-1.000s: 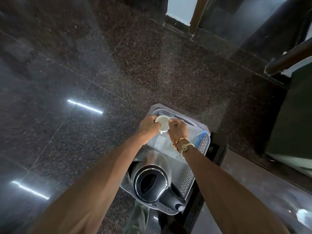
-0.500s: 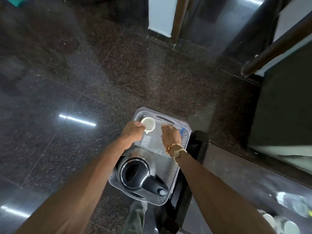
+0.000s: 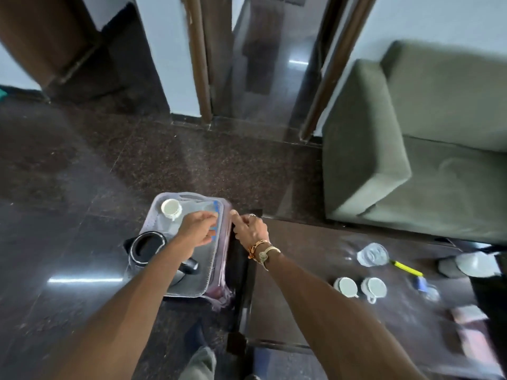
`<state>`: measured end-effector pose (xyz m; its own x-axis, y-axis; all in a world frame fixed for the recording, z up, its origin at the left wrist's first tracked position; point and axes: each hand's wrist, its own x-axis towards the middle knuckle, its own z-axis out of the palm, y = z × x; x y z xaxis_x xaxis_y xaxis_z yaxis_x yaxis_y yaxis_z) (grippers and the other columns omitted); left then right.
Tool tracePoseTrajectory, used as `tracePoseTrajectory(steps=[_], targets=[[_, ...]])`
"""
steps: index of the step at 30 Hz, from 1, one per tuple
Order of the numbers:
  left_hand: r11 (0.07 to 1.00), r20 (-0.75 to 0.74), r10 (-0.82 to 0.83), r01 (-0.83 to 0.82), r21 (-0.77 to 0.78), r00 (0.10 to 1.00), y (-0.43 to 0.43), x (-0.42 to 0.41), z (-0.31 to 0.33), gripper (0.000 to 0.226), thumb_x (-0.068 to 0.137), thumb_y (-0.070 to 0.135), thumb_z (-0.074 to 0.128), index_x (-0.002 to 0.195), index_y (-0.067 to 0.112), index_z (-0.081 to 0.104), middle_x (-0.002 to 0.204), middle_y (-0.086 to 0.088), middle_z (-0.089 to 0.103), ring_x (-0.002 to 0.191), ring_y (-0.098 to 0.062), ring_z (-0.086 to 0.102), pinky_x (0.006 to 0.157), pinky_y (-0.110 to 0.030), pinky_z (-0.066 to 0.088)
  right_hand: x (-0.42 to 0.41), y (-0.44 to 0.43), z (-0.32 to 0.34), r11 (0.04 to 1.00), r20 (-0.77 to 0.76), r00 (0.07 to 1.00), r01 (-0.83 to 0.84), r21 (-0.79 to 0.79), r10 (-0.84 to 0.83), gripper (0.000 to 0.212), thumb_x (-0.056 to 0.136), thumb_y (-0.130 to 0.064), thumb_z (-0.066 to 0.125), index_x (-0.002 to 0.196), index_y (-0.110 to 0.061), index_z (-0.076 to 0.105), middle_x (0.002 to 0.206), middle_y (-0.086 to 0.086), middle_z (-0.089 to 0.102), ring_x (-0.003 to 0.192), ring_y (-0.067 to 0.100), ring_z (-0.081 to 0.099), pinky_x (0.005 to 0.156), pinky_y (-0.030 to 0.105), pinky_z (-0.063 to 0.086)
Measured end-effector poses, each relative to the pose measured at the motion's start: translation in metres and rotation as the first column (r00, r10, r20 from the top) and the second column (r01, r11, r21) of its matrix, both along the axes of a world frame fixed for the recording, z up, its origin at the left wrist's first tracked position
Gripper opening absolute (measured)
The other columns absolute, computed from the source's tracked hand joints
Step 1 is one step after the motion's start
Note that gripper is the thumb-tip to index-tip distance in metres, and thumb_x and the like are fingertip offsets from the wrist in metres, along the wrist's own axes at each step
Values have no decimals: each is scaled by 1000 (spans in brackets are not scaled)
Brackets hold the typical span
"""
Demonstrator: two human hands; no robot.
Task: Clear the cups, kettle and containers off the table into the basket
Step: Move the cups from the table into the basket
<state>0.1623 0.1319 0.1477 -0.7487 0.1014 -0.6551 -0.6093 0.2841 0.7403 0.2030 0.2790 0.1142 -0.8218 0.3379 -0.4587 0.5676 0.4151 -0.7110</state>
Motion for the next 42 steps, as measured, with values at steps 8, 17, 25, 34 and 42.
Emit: tracePoseTrajectory(steps=[8, 17, 25, 34, 42], targets=[[978, -85, -197, 202, 47, 977, 78, 61, 38, 13, 95, 35, 62, 98, 23, 65, 98, -2, 69, 87, -20, 66, 87, -36, 54, 74, 84, 56, 980, -68, 980, 193, 49, -189, 61, 90, -65, 43, 70, -12, 66, 78, 9, 71, 84, 30, 64, 77, 36, 45], [911, -31, -410, 411, 29, 912, 134, 150, 19, 12, 95, 35, 62, 99, 24, 65, 103, -3, 69, 86, -19, 65, 83, -35, 55, 203, 108, 39, 924, 4, 926, 377, 63, -378, 71, 75, -79, 36, 67, -15, 65, 76, 8, 73, 82, 32, 69, 82, 42, 55], [815, -59, -579, 580, -3, 813, 209, 212, 31, 18, 95, 34, 61, 106, 21, 65, 102, -3, 69, 87, -18, 64, 84, -36, 56, 290, 180, 46, 825, -68, 830, 558, 87, -554, 53, 93, -58, 46, 83, -12, 71, 76, 5, 72, 86, 32, 68, 75, 35, 48], [809, 23, -586, 587, -43, 810, 295, 307, -13, 7, 96, 24, 60, 96, 18, 65, 90, -3, 65, 65, -11, 56, 53, -19, 47, 392, 261, -2, 759, 37, 759, 648, 60, -650, 75, 78, -76, 37, 80, -10, 73, 82, 14, 74, 84, 35, 68, 82, 41, 54], [825, 155, -547, 561, -64, 822, 350, 382, -54, 17, 95, 28, 61, 107, 17, 66, 96, -1, 70, 79, -14, 63, 66, -24, 53, 445, 329, -35, 800, 109, 794, 598, 39, -599, 70, 85, -72, 39, 80, -10, 72, 83, 14, 74, 88, 36, 67, 83, 40, 52]])
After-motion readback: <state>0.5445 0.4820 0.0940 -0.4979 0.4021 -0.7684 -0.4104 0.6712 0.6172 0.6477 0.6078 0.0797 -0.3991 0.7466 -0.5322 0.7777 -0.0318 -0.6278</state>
